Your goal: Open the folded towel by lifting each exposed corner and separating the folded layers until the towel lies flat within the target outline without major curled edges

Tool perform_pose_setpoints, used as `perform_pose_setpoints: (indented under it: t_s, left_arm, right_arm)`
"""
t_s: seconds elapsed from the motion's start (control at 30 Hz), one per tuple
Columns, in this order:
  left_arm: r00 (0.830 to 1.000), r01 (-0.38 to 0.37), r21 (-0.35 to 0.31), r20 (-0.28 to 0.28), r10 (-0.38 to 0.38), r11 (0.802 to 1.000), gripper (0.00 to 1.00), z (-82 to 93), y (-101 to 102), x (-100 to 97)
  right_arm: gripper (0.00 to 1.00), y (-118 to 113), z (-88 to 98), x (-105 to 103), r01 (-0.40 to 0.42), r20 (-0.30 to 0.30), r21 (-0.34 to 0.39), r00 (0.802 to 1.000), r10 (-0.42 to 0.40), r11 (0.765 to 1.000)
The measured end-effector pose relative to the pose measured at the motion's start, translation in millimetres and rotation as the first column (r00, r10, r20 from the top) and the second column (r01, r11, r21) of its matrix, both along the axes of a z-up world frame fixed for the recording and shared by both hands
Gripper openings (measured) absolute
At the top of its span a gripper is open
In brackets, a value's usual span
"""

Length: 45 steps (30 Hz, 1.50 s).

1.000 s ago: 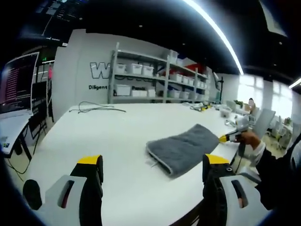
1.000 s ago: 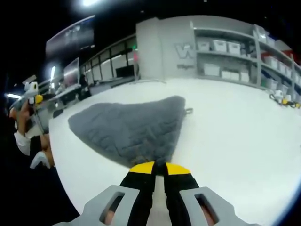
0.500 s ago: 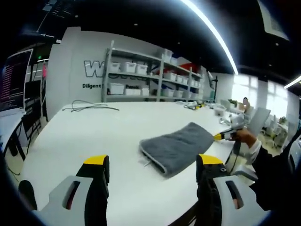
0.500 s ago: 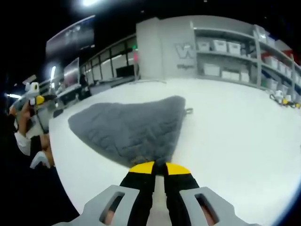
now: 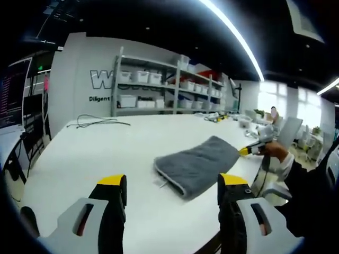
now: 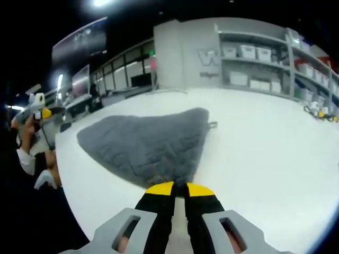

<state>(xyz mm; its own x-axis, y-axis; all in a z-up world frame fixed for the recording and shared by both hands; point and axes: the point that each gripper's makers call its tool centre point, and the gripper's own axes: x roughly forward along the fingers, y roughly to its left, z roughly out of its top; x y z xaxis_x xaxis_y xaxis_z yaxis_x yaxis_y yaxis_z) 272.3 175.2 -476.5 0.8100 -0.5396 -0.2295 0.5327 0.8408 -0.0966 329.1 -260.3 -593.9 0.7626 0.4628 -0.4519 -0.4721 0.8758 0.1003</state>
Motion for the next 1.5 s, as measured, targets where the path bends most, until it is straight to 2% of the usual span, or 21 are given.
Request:
perform_pose_setpoints:
  t_s: [0.7, 0.83, 1.5]
  left_arm:
    - [1.0, 0.016, 0.053, -0.01, -0.015, 0.998, 0.65, -13.4, -5, 1.3]
    - [1.0, 0.016, 0.054, -0.028, -0.014, 0.998, 0.65, -16.9, -5, 1.9]
    - [0.999, 0.027, 0.081, -0.038, -0.024, 0.996, 0.64, -24.0, -10, 4.7]
  right_arm:
    - [0.04, -1, -0.4, 0, -0.004, 0.005, 0.001, 1.0, 0.004, 1.0]
    - [0.04, -1, -0.3, -1, -0.005, 0.006, 0.0, 1.0, 0.005, 1.0]
    - [0.04, 3, -0.6, -2, -0.01, 0.009, 0.001, 1.0, 0.01, 1.0]
